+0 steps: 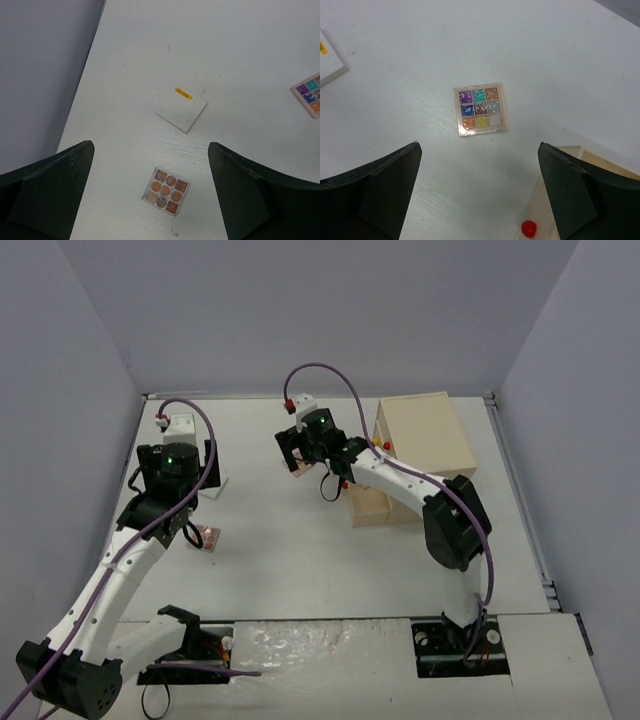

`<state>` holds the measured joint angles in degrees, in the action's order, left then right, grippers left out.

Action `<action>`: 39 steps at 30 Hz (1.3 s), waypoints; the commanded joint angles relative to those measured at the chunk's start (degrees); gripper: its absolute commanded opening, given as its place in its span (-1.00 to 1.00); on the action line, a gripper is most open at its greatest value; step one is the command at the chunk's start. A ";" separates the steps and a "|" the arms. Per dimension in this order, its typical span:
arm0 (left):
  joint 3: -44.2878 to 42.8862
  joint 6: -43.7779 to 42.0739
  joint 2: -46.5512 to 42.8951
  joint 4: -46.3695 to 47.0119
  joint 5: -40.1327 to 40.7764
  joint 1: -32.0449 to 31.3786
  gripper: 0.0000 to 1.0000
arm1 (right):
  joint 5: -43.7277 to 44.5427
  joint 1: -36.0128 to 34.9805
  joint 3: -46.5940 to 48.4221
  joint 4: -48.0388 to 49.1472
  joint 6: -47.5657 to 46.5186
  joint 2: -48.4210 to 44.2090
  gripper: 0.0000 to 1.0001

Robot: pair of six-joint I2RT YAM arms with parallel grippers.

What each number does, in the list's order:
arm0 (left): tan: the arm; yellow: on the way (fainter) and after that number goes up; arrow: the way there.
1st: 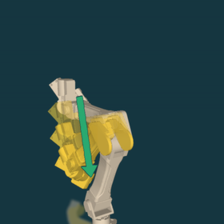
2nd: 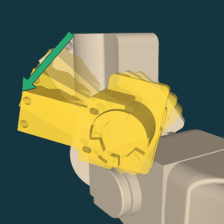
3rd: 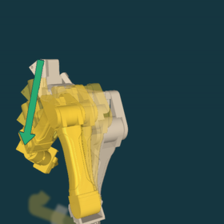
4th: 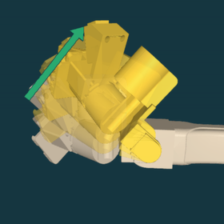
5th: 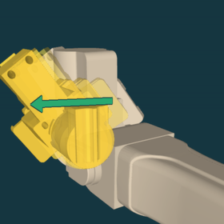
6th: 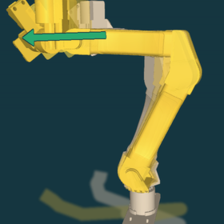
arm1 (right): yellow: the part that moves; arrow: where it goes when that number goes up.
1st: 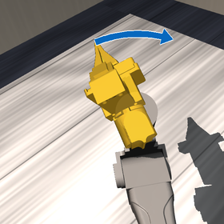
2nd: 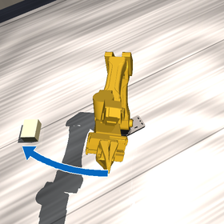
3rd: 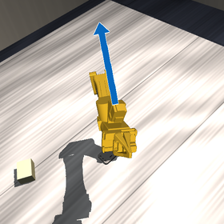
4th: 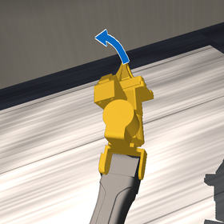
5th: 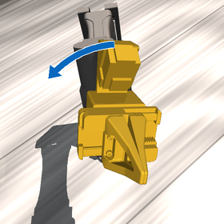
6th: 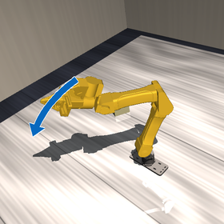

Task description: Organize the makeup

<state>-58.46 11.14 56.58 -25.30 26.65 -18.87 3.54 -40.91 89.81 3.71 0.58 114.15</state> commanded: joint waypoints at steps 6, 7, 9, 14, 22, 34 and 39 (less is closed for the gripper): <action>-2.10 -0.03 0.02 2.71 -0.58 0.42 0.94 | -4.41 1.22 7.20 3.98 -4.35 11.47 1.00; -2.10 0.02 0.02 2.71 -0.63 0.42 0.94 | -4.22 1.31 7.31 4.73 -4.35 12.32 1.00; -2.10 -0.06 0.02 2.74 -0.66 0.42 0.94 | -4.03 1.96 7.40 6.08 -3.93 13.82 1.00; -2.19 0.02 0.10 2.66 -0.91 0.42 0.94 | -4.24 3.22 8.08 8.00 -1.95 17.45 1.00; -2.10 0.06 -0.19 2.80 -1.12 0.42 0.94 | -5.91 3.67 9.44 9.02 -2.90 21.93 1.00; -2.10 0.03 0.02 2.89 -1.25 0.51 0.94 | -16.34 3.19 7.54 6.67 -4.95 20.20 0.29; -2.01 0.11 0.11 2.85 -1.51 0.68 0.94 | -13.69 1.31 5.15 6.79 -3.48 16.99 -0.44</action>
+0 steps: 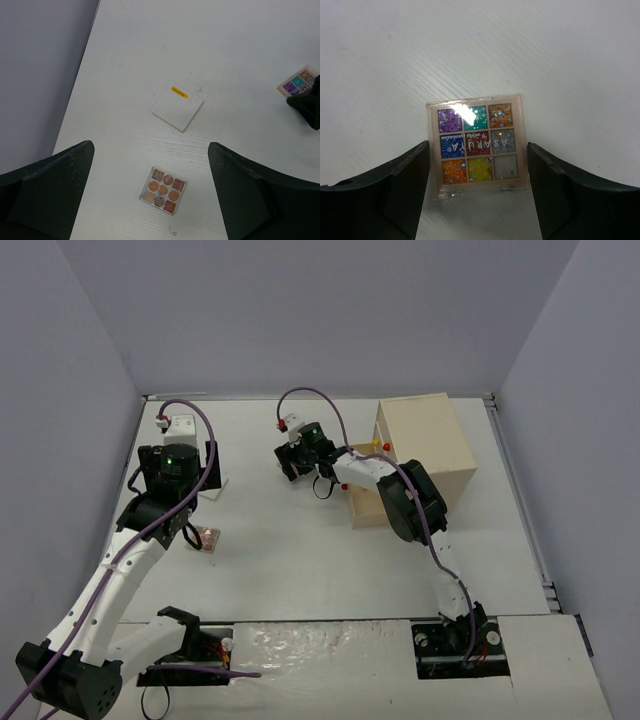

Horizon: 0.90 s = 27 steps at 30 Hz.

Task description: Organize the makeup

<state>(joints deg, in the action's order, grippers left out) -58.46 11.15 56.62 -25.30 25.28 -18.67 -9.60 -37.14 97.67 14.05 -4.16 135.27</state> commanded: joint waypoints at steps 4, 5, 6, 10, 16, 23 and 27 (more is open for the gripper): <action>-2.01 0.10 0.13 2.89 -0.14 0.47 0.94 | 2.98 -4.79 -5.21 -3.48 2.24 -8.32 -0.66; -2.01 0.10 0.16 2.89 -0.14 0.47 0.94 | 3.75 -5.05 -5.56 -3.36 2.49 -9.05 -0.69; -1.99 0.13 0.18 2.89 -0.14 0.50 0.94 | 5.18 -5.35 -6.46 -3.10 2.97 -10.60 -0.70; -1.92 0.15 0.20 2.93 -0.05 0.56 0.94 | 10.74 -6.24 -11.96 -1.67 6.55 -19.47 -0.75; -1.92 0.28 0.33 2.89 -0.30 0.56 0.94 | 18.15 -5.30 -20.79 -2.26 9.93 -31.68 -0.75; -1.92 0.45 0.53 2.98 -0.49 0.61 0.94 | 22.78 -0.55 -30.32 -3.80 15.84 -41.10 -0.75; -1.92 0.46 0.83 2.98 -0.68 0.56 0.94 | 23.91 2.27 -33.45 -3.78 18.34 -42.87 -0.75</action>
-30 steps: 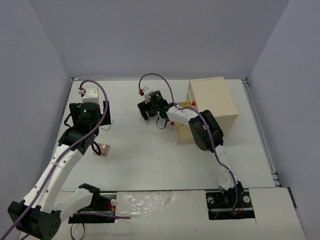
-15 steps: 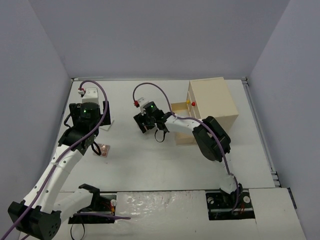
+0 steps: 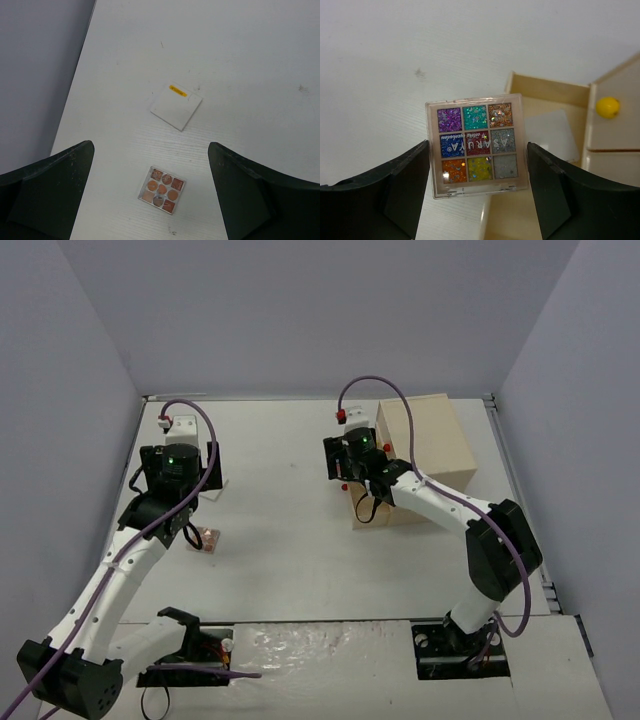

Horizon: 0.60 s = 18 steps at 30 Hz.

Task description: Organize the makeup

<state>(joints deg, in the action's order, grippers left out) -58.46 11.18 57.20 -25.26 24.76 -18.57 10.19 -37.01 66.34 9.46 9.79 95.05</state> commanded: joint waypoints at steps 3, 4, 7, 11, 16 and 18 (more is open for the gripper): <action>-1.92 0.51 0.54 2.93 -0.33 0.47 0.94 | 5.28 3.18 -2.89 0.56 5.79 -2.49 -0.75; -1.92 0.56 0.69 2.88 -0.42 0.51 0.94 | 5.67 3.37 -3.13 0.51 6.47 -2.20 -0.74; -1.92 0.58 0.91 2.84 -0.52 0.48 0.94 | 6.22 4.09 -3.43 0.25 8.16 -1.18 -0.70; -1.92 0.56 1.07 2.80 -0.63 0.55 0.94 | 6.21 4.93 -3.33 -0.39 9.27 0.16 -0.39; -1.92 0.60 1.07 2.68 -0.50 0.54 0.94 | 6.24 5.02 -2.98 -0.92 9.80 0.40 0.10; -1.92 0.51 1.00 2.69 -0.50 0.55 0.94 | 6.48 5.04 -2.76 -1.14 9.81 0.55 0.22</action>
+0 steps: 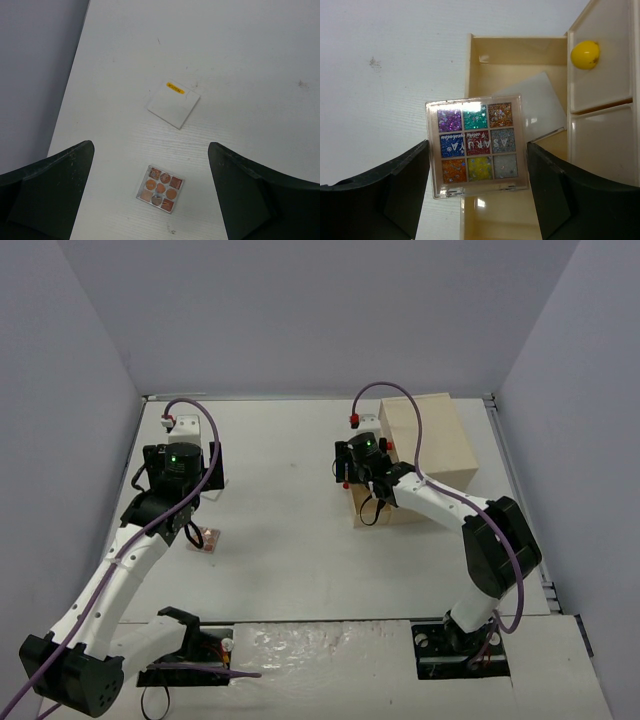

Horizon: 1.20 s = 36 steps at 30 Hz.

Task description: Organize the makeup

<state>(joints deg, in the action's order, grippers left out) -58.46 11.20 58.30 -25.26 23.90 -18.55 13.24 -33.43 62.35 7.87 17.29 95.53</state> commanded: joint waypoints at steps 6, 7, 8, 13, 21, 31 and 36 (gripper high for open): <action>-1.92 0.58 0.06 2.75 0.36 0.45 0.94 | 3.09 1.43 1.85 -0.33 2.65 0.64 0.68; -1.92 0.58 0.06 2.76 0.36 0.51 0.94 | 3.04 1.43 2.03 -0.39 2.59 0.70 0.74; -1.99 0.58 0.06 2.69 0.29 0.53 0.94 | 3.02 1.43 2.14 -0.40 2.45 0.78 0.78; -2.01 0.61 0.06 2.61 0.27 0.53 0.94 | 2.39 1.15 2.89 -0.49 1.70 0.39 0.94; -2.08 0.79 0.35 2.30 0.06 0.46 0.94 | 2.07 -4.01 6.14 0.21 -5.17 -1.38 0.96; -1.66 10.98 2.25 -7.69 -4.87 0.49 0.94 | -10.19 -8.63 8.10 0.56 -11.40 -5.44 1.00; 2.11 17.26 2.52 -14.44 -7.73 0.73 0.94 | -14.93 -9.12 3.76 2.10 -12.11 -9.12 1.00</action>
<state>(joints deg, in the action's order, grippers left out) -57.98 20.75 60.97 -33.40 19.06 -18.54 4.04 -42.20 67.81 6.10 7.29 92.22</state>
